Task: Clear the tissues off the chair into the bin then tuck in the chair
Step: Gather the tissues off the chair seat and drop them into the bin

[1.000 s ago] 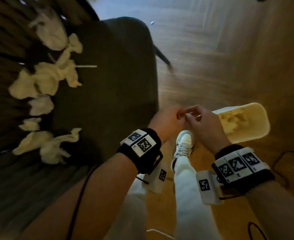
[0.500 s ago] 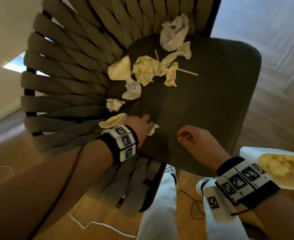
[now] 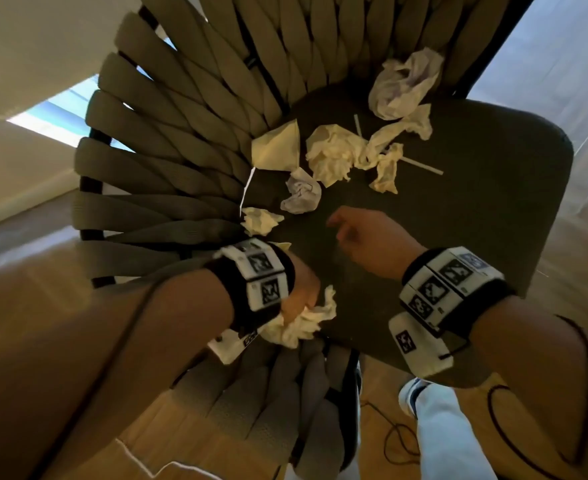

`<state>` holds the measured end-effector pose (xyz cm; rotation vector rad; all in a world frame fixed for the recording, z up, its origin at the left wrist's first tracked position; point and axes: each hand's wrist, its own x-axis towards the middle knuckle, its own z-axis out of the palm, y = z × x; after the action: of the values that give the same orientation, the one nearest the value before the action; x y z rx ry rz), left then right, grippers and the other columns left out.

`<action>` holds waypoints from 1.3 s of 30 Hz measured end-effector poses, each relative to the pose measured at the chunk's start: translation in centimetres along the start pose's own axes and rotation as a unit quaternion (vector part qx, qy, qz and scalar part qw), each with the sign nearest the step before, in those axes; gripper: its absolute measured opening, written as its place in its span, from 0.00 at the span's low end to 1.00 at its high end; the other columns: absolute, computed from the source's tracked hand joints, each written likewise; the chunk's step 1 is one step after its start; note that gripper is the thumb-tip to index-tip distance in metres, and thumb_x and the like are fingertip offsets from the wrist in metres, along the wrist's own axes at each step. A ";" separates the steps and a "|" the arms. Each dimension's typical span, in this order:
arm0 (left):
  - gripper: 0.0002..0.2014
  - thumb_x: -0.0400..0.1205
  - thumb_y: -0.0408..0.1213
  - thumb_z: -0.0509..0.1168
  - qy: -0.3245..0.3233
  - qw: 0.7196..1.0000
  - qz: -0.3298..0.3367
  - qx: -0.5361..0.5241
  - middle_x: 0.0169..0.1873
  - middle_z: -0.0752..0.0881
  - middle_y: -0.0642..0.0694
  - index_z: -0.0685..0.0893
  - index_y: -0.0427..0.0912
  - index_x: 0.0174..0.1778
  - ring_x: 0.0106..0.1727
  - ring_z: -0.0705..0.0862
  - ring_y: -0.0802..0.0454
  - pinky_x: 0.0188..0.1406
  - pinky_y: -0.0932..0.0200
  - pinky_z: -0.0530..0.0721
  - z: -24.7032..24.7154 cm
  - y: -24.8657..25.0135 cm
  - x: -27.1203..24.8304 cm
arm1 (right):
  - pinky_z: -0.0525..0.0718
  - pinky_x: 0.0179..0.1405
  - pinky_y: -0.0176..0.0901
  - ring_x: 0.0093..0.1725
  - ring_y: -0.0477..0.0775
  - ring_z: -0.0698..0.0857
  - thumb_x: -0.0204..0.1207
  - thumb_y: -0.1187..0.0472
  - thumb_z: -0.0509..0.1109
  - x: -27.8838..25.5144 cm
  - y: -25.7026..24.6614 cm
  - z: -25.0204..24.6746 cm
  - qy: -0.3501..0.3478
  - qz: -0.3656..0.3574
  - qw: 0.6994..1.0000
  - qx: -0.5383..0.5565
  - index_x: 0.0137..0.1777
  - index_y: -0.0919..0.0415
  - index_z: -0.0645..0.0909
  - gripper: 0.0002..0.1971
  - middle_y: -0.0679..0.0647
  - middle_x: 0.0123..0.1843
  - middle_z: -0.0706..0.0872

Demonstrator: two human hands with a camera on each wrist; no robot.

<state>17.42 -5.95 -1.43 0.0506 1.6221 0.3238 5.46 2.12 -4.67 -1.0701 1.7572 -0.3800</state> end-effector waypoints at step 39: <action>0.36 0.74 0.43 0.72 0.409 0.796 -0.234 -0.380 0.75 0.63 0.37 0.63 0.47 0.76 0.71 0.73 0.31 0.66 0.40 0.77 -4.5 -5.6 6.2 | 0.73 0.34 0.34 0.39 0.43 0.80 0.77 0.57 0.70 -5.5 4.1 -2.6 0.123 0.093 0.977 0.149 0.42 0.49 0.77 0.04 0.45 0.42 0.81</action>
<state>13.37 -10.66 -8.60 -1.2488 2.1435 0.6415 1.80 8.28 -2.99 -0.6610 1.9245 -0.6578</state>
